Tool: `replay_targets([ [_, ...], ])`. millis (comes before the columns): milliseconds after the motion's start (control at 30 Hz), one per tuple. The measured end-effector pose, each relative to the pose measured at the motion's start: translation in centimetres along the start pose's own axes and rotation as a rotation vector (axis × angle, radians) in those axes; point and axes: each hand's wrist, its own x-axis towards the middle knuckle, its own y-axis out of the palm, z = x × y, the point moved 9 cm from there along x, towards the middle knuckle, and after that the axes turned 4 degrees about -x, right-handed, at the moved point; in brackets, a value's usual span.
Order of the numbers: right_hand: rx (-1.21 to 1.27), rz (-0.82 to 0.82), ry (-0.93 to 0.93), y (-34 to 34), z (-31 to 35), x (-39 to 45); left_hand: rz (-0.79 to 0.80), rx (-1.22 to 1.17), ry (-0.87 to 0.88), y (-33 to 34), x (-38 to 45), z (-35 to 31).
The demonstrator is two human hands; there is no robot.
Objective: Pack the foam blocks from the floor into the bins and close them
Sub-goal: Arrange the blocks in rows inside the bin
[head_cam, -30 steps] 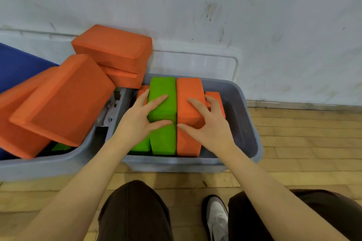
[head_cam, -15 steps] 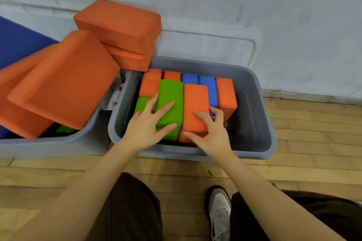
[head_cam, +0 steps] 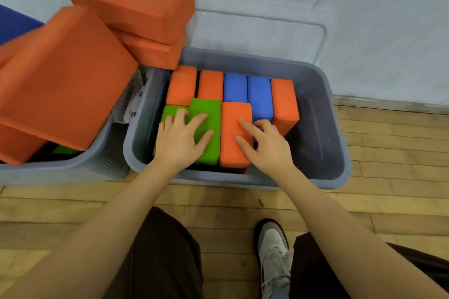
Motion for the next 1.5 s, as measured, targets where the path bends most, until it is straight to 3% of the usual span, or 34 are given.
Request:
replay_targets([
  [167,-0.03,-0.143,-0.062,0.1,0.4,3.1,-0.05,-0.036,-0.037,0.5,3.7,-0.6],
  [267,-0.056,-0.069,0.025,1.4,-0.5,4.7,0.11,0.035,-0.08,3.4,5.5,-0.3],
  [400,-0.162,0.178,0.087,5.8,-2.5,4.8,0.32,0.135,-0.095,7.7,4.6,1.5],
  [500,-0.173,0.258,0.091,8.6,-3.1,4.1,0.312,0.209,-0.085,8.6,4.3,2.1],
  [667,-0.221,0.233,0.099,9.1,-3.4,4.3,0.199,0.271,-0.034,8.5,4.2,1.6],
  [867,-0.266,0.265,0.099,8.4,-2.9,4.6,0.294,0.268,-0.024,8.6,4.3,1.6],
  [933,-0.313,0.301,0.09,7.4,-2.5,5.1,0.302,0.165,-0.042,7.9,4.3,1.5],
  [1033,-0.305,0.223,0.084,4.9,-0.8,6.6,0.116,-0.024,-0.107,4.1,4.5,1.5],
  [1233,-0.134,-0.073,-0.075,-0.9,5.6,11.8,-0.245,-0.058,-0.123,-5.5,7.1,1.5],
  [1400,0.094,-0.233,-0.201,-3.9,10.1,16.4,-0.376,-0.026,-0.15,-10.4,9.8,3.9],
  [1500,0.11,-0.147,-0.218,-2.4,11.0,19.4,-0.37,0.041,-0.168,-11.3,12.0,5.9],
])
